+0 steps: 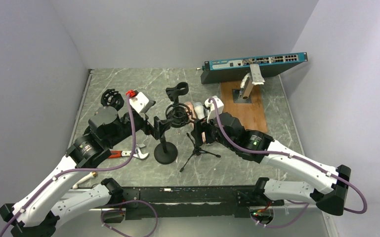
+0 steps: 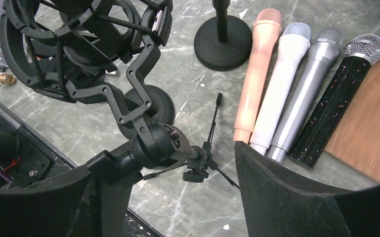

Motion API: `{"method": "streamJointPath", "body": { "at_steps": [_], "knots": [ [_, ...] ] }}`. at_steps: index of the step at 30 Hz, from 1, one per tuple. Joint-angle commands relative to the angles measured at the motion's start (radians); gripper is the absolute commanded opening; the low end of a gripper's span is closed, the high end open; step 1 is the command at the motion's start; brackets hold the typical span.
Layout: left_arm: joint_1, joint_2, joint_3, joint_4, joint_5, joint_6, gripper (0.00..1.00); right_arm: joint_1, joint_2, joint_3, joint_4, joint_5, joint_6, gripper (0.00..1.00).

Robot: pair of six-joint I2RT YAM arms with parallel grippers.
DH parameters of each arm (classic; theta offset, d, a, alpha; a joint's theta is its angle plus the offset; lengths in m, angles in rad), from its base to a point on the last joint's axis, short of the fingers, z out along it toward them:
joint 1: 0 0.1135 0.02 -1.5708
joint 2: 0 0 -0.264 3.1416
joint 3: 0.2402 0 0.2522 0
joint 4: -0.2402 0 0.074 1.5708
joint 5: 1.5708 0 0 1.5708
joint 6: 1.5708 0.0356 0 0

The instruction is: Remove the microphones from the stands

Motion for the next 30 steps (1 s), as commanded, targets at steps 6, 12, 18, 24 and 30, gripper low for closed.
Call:
{"method": "streamJointPath", "body": {
  "at_steps": [6, 12, 18, 24, 30],
  "knots": [
    [-0.005, -0.006, 0.021, 0.029, -0.001, -0.008, 0.99, -0.003, -0.079, 0.123, 0.04, -0.053, -0.022, 0.84],
    [-0.004, -0.007, 0.02, 0.033, 0.004, -0.007, 0.99, -0.007, -0.089, 0.141, 0.081, 0.067, -0.032, 0.94],
    [-0.006, -0.016, 0.019, 0.028, -0.012, -0.008, 0.99, -0.013, -0.022, 0.112, 0.027, 0.069, -0.029, 0.87],
    [-0.006, -0.025, 0.019, 0.03, -0.01, -0.008, 0.99, -0.013, -0.012, 0.003, -0.03, 0.089, 0.066, 0.82],
    [-0.005, -0.016, 0.022, 0.027, -0.004, -0.007, 0.99, -0.013, -0.048, 0.054, -0.024, 0.084, 0.034, 0.83]
  ]
}}
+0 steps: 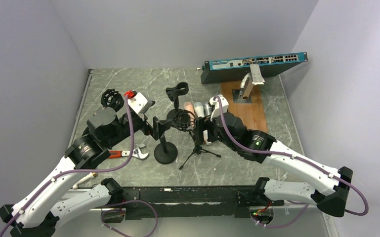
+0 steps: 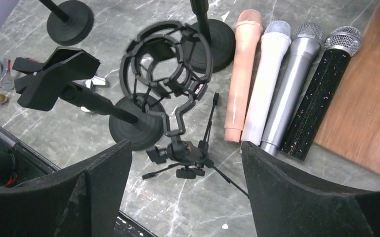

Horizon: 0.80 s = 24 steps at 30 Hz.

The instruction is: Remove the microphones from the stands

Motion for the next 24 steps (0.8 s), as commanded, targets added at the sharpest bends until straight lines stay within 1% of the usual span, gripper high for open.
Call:
{"method": "streamJointPath", "body": {
  "at_steps": [1, 5, 11, 16, 18, 22, 24],
  "knots": [
    [-0.004, -0.004, 0.021, 0.028, -0.005, -0.007, 0.99, -0.001, -0.035, 0.062, -0.003, 0.025, -0.019, 0.84],
    [-0.003, -0.008, 0.017, 0.033, -0.018, -0.007, 0.99, -0.002, -0.024, 0.093, 0.003, 0.014, -0.038, 0.87],
    [-0.004, -0.007, 0.014, 0.036, -0.018, -0.005, 0.99, -0.002, -0.038, 0.087, -0.003, 0.014, -0.028, 0.91],
    [-0.005, -0.045, 0.014, 0.051, -0.06, -0.006, 0.99, -0.001, -0.089, 0.132, -0.001, 0.059, -0.07, 0.99],
    [-0.006, -0.076, 0.024, 0.059, -0.078, -0.007, 0.99, -0.001, -0.101, 0.185, -0.023, 0.1, -0.1, 1.0],
    [-0.005, -0.144, 0.098, 0.028, -0.215, -0.051, 0.99, -0.001, -0.113, 0.317, -0.079, 0.174, -0.157, 1.0],
    [-0.005, -0.192, 0.135, 0.013, -0.279, -0.054, 0.99, -0.001, -0.148, 0.346, -0.057, 0.163, -0.183, 1.0]
  ]
}}
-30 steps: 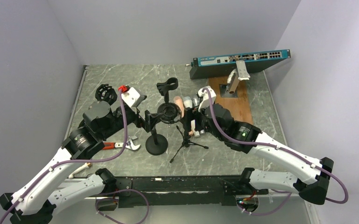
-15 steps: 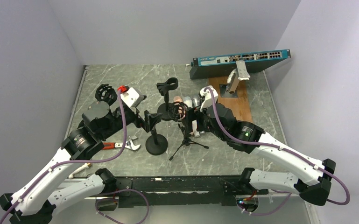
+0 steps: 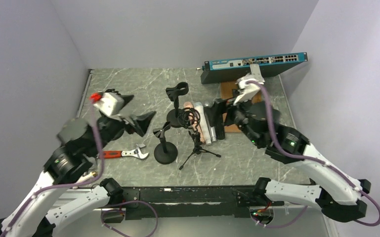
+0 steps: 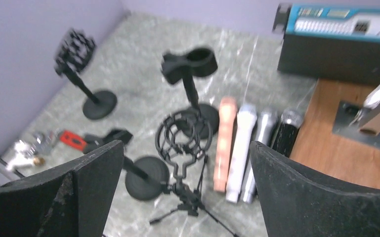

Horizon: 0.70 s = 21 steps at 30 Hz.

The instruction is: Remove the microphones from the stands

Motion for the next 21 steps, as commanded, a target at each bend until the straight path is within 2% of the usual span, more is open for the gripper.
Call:
{"method": "streamJointPath", "body": {
  "at_steps": [1, 4, 10, 16, 21],
  "knots": [
    [-0.003, -0.125, 0.127, 0.016, -0.187, -0.036, 0.99, -0.002, -0.108, 0.105, 0.045, 0.052, -0.091, 1.0],
    [-0.003, -0.218, 0.146, 0.017, -0.289, -0.053, 0.99, -0.002, -0.189, 0.086, 0.156, 0.042, -0.111, 1.0],
    [-0.004, -0.364, 0.113, 0.026, -0.451, -0.091, 0.99, -0.002, -0.267, 0.105, 0.183, 0.182, -0.096, 1.0],
    [-0.005, -0.357, 0.153, -0.069, -0.487, -0.12, 0.99, -0.002, -0.374, -0.001, 0.274, 0.192, -0.124, 1.0],
    [-0.003, -0.326, 0.169, -0.111, -0.482, -0.139, 0.99, 0.001, -0.407, -0.042, 0.283, 0.251, -0.109, 1.0]
  ]
}}
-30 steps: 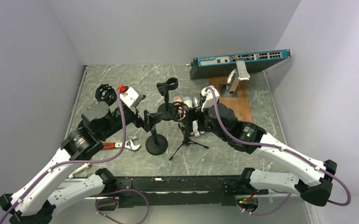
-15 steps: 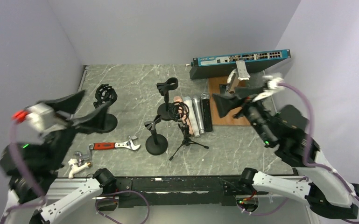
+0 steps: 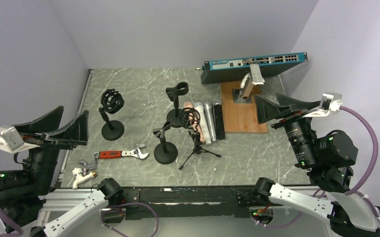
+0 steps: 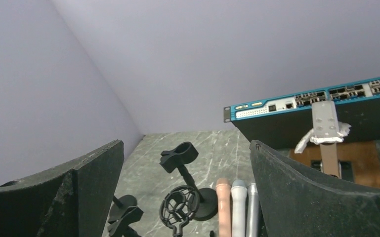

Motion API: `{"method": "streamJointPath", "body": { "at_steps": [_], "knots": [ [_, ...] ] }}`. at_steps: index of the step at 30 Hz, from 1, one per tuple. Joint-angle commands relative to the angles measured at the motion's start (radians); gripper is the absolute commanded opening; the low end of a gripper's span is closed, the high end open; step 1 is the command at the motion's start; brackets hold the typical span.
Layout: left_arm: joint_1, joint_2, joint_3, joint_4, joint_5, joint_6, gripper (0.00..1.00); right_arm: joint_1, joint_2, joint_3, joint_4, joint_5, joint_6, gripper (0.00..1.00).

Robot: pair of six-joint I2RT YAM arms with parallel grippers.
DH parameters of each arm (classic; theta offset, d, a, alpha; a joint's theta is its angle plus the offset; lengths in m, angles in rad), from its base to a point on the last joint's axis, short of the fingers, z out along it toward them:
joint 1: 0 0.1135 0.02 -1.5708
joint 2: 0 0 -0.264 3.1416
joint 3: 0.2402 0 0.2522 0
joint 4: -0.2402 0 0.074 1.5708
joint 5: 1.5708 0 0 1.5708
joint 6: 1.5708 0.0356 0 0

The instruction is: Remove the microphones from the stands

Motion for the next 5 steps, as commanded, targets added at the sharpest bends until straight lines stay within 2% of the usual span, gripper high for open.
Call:
{"method": "streamJointPath", "body": {
  "at_steps": [1, 5],
  "knots": [
    [-0.003, 0.053, 0.032, -0.051, -0.021, -0.029, 0.99, 0.002, -0.015, -0.013, 0.04, 0.051, -0.01, 1.0],
    [-0.002, 0.088, 0.043, -0.067, 0.013, -0.036, 0.99, 0.0, 0.006, 0.008, 0.003, 0.124, -0.038, 1.0]
  ]
}}
